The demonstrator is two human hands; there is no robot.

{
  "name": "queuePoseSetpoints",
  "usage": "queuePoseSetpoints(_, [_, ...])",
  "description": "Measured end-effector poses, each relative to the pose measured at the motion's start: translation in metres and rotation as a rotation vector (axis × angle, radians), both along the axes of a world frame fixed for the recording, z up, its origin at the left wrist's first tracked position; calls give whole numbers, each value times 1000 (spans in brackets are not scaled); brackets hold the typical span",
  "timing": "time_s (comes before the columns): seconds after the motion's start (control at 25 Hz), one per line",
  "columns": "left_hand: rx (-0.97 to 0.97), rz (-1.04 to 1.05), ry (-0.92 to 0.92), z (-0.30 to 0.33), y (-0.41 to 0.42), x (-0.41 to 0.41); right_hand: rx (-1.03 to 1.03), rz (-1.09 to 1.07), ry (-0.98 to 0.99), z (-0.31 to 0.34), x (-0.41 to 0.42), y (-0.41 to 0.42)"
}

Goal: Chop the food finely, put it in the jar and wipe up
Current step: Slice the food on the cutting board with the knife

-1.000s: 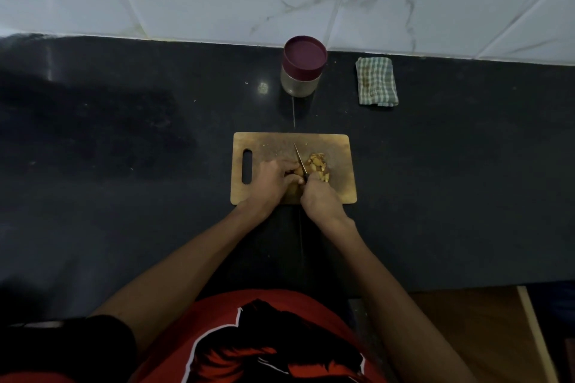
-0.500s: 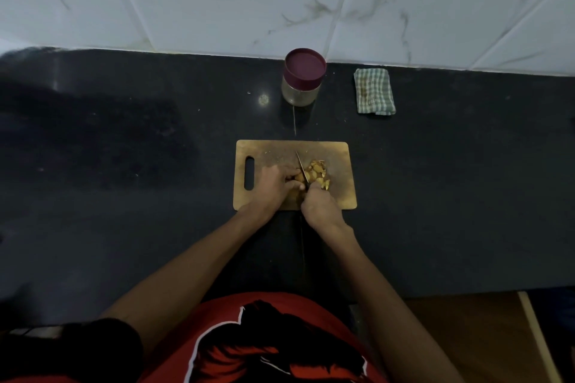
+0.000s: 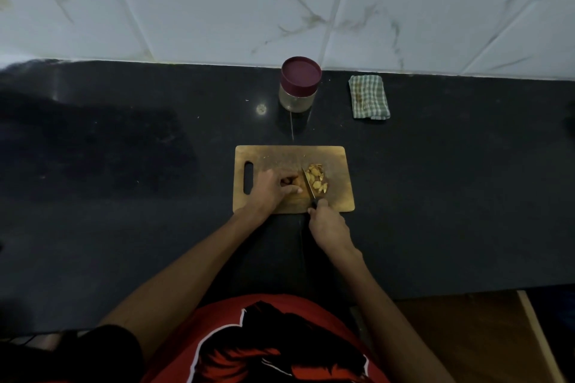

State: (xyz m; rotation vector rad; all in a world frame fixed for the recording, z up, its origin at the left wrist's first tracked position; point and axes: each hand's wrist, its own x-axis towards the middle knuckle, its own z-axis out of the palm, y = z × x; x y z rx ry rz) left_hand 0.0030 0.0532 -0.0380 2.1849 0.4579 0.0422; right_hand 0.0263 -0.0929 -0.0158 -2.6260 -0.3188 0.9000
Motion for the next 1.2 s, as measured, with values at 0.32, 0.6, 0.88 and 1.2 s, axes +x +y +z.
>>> queuePoseSetpoints(0.32, [12,-46,32,-1,0,-1,30,-46,26,4,-6,-12])
queuePoseSetpoints(0.6, [-18,-33,-4,2,-2,-2,86,-19,-10,8,-7,-6])
queuePoseSetpoints(0.88, [-25,-39,-10,4,-1,0,66,8,-15,12,-8,2])
queuePoseSetpoints(1.2, [-42,-40,-4,0,-1,0,-17,24,-34,13,-11,6])
